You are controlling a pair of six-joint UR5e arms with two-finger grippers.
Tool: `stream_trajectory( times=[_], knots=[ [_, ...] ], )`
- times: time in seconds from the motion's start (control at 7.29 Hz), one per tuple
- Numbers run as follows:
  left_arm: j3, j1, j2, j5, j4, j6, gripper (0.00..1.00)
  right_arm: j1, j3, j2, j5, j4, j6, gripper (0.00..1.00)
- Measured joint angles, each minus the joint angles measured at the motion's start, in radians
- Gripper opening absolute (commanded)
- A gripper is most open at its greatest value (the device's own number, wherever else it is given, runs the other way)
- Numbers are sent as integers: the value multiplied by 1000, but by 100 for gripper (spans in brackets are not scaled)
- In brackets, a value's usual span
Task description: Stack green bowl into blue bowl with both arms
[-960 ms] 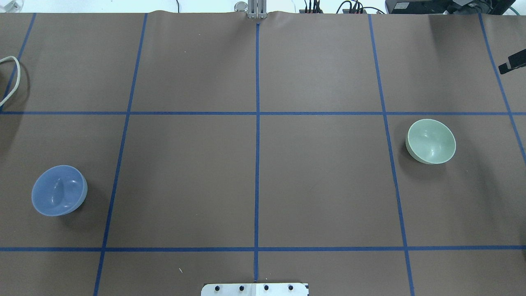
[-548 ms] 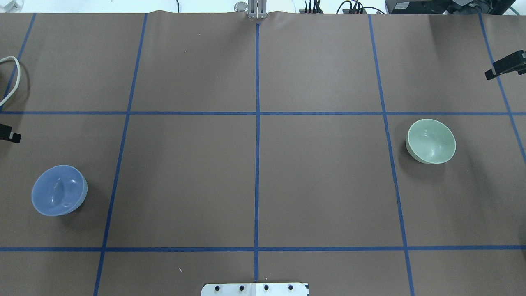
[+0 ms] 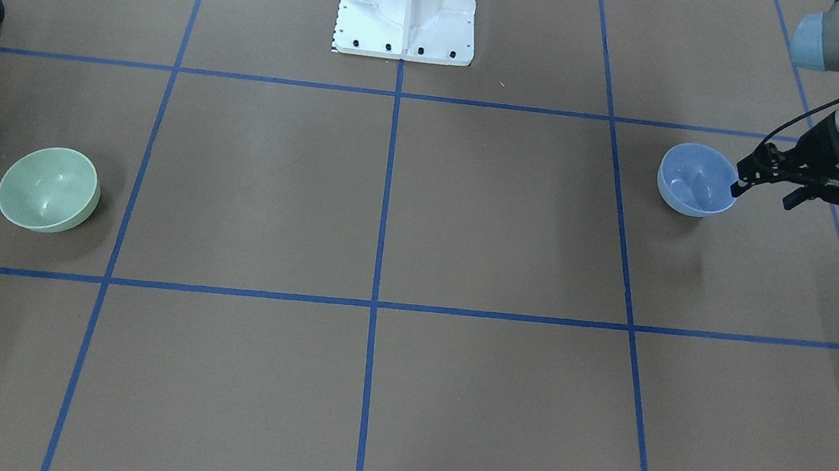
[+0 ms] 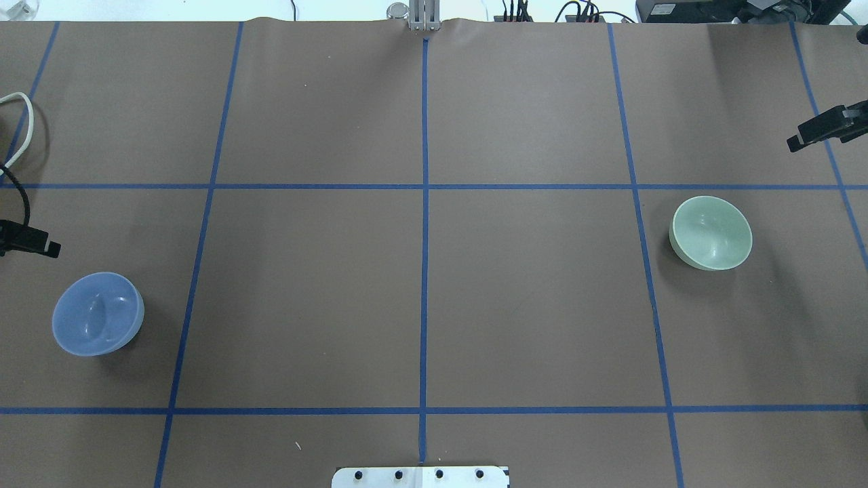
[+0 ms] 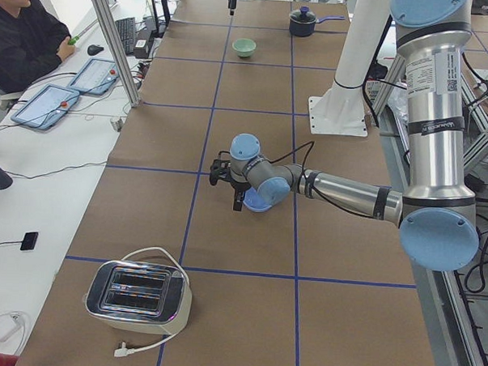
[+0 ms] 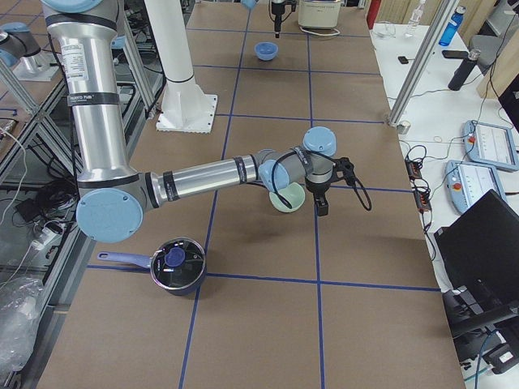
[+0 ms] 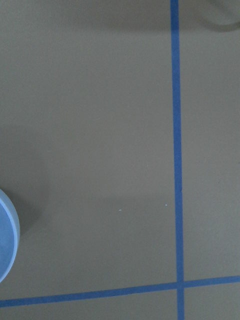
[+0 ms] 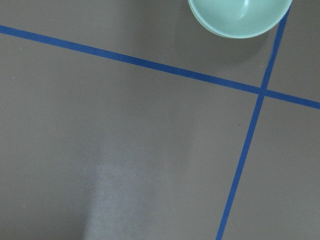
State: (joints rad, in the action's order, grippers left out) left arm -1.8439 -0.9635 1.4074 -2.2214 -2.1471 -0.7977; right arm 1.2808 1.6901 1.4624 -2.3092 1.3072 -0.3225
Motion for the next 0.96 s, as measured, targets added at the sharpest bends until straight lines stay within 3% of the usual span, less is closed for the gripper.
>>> stream_trajectory(
  times=[0.69, 0.96],
  knots=[
    [55, 87, -19, 34, -69, -27, 96, -24, -6, -6, 8, -2, -1, 100],
    [85, 105, -19, 47, -106, -28, 76, -24, -6, -6, 9, -2, -1, 100]
  ],
)
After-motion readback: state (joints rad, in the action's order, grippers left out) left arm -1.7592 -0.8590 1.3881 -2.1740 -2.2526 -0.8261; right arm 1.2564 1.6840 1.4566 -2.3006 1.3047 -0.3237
